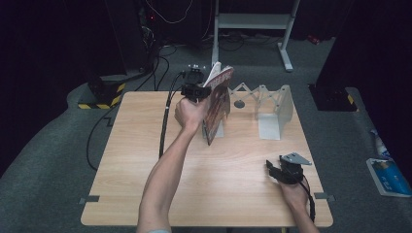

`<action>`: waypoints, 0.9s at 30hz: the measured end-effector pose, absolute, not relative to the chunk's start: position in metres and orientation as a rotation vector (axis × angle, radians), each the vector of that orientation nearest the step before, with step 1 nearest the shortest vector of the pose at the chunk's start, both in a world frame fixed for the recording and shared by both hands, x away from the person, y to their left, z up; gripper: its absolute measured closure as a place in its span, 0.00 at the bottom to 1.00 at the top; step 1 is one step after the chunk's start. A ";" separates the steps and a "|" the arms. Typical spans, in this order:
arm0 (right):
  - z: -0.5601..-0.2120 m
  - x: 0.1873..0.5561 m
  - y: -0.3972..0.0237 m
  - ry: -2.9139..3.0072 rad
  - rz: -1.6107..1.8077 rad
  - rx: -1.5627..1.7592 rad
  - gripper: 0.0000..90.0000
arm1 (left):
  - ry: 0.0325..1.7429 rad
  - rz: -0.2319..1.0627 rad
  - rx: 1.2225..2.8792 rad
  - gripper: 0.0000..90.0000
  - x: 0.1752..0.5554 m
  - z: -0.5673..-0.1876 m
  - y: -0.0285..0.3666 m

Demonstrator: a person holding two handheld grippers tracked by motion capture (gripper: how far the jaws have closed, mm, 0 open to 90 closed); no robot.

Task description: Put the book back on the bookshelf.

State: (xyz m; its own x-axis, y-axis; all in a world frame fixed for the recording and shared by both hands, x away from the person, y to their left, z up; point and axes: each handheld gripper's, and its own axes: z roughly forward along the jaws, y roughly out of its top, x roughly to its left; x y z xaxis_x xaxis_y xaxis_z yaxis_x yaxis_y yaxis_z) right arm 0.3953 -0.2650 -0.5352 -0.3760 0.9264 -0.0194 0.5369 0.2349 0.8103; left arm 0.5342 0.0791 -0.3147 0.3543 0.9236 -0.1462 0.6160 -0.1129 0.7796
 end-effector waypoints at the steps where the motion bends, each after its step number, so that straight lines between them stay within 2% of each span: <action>1: -0.535 0.395 -0.265 2.006 1.008 1.336 0.43 | 1.352 0.489 1.827 0.92 0.534 -0.315 0.080; 17: -0.535 0.395 -0.265 2.007 1.009 1.338 0.42 | 1.346 0.479 1.834 0.80 0.534 -0.315 0.095; 27: -0.535 0.395 -0.265 2.007 1.009 1.339 0.42 | 1.344 0.481 1.854 0.68 0.535 -0.318 0.099</action>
State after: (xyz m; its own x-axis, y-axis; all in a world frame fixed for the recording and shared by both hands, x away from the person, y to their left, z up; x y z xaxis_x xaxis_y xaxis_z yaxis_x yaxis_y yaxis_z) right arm 0.3950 -0.2646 -0.5352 -0.3759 0.9265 -0.0172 0.5386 0.2336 0.8095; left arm 0.5354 0.0995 -0.3185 0.3691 0.9193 -0.1367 0.6236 -0.1359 0.7698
